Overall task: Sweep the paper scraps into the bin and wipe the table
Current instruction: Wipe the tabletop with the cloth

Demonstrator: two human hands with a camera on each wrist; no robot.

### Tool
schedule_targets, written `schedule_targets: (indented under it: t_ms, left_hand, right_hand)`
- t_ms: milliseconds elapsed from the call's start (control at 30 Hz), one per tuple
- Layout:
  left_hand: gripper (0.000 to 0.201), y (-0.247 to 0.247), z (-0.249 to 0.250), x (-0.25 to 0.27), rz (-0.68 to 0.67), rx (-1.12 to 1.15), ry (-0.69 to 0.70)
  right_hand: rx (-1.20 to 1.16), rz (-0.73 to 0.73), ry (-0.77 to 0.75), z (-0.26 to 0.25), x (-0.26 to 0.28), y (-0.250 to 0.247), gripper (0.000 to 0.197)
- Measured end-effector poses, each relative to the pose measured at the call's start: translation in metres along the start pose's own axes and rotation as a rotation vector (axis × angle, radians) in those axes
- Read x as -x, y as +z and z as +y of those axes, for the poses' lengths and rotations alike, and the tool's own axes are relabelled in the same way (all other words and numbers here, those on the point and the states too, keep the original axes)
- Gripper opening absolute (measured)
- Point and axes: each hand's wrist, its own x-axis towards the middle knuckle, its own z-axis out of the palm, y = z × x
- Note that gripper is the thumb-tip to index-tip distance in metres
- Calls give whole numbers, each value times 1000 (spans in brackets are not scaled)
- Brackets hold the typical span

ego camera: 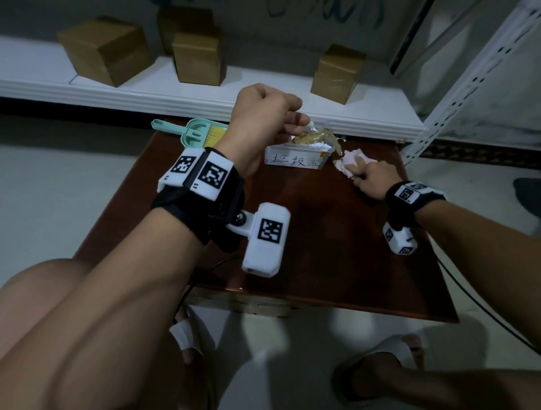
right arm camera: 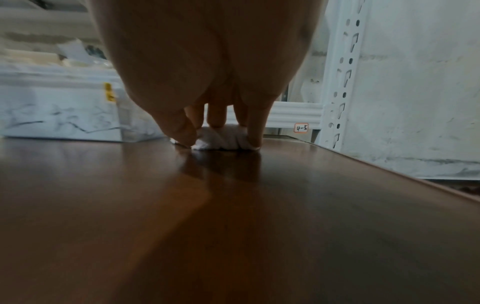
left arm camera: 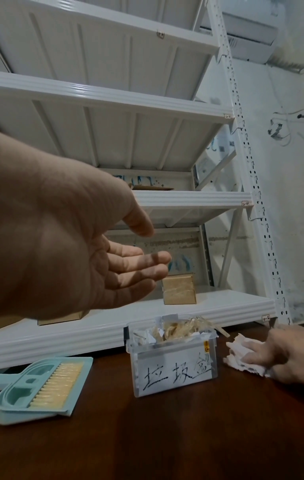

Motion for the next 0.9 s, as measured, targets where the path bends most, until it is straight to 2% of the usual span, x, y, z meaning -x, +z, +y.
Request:
schedule_targets:
  t_ms: [133,233,333,533,667,767,900]
  left_hand:
    - [33,-1,1,3,2,0,1]
    - [33,0,1,6,-1,-2,-5]
    - [31,2,1,9,-14,-14,-8]
    - [33,7,-2,16,-39,-24,-6]
    - [31,10,-5,17,-45,-25,-2]
    - [24,13,-7,17,-52,-28,-5]
    - [22,17,-8,17,-66,-41,-6]
  right_hand:
    - [-12,8,1,-3,23,3,47]
    - [3,25,1,-8,40,5,48]
    - [20,30,-33,-13,58,6,51]
    - [-42,19,-97,-23,109,8,39]
    - [-67,42,-118,-28,140,19,49]
    - [-103,33,-169,-30,168,15,42]
    - [-116,45,-226,-32,200,16,51]
